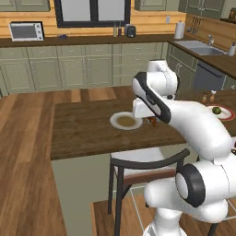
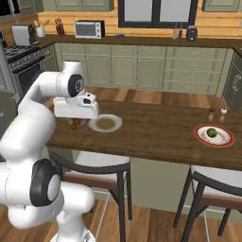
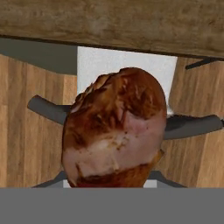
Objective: Pick the chicken drumstick and lime from their plates and place them in the bowl. Then put the bowl in the fridge.
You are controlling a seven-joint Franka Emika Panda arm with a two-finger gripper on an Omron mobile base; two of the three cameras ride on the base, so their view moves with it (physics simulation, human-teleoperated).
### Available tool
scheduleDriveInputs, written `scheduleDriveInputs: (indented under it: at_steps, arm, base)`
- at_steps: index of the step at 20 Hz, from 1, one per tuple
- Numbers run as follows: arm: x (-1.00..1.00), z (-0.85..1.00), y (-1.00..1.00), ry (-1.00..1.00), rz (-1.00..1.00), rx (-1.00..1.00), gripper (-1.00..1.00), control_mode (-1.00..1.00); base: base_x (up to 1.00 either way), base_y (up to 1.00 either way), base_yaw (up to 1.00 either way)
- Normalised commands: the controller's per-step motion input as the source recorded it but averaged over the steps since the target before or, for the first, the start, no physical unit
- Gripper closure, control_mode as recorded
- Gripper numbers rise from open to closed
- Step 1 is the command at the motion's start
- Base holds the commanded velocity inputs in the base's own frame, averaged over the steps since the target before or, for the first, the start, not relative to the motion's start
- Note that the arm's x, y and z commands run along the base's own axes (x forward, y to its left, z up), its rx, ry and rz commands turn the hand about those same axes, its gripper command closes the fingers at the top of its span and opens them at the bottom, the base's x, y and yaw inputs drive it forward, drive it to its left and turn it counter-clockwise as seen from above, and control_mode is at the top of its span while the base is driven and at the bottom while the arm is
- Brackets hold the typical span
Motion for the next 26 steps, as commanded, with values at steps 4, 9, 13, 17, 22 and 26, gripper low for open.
scheduleDriveInputs:
  at_steps: [4, 9, 13, 17, 22, 26]
  arm:
    - [-1.00, 0.00, -0.27, -0.04, 0.00, -0.01, 1.00, -1.00]
    - [-0.93, -0.03, -0.12, -0.05, 0.05, 0.02, 1.00, -1.00]
    - [-0.37, -0.14, -0.14, 0.04, 0.01, 0.00, 1.00, -1.00]
    - [0.00, 0.00, 0.00, 0.00, 0.00, 0.00, 1.00, -1.00]
    - [0.00, 0.00, 0.00, 0.00, 0.00, 0.00, 1.00, 1.00]
    - [0.00, 0.00, 0.00, 0.00, 0.00, 0.00, 1.00, 1.00]
  base:
    - [0.00, 0.00, 0.00]
    - [0.00, 0.00, 0.00]
    - [0.00, 0.00, 0.00]
    - [0.00, 0.00, 0.00]
    - [0.00, -0.03, 0.00]
    - [0.00, -0.65, 0.00]
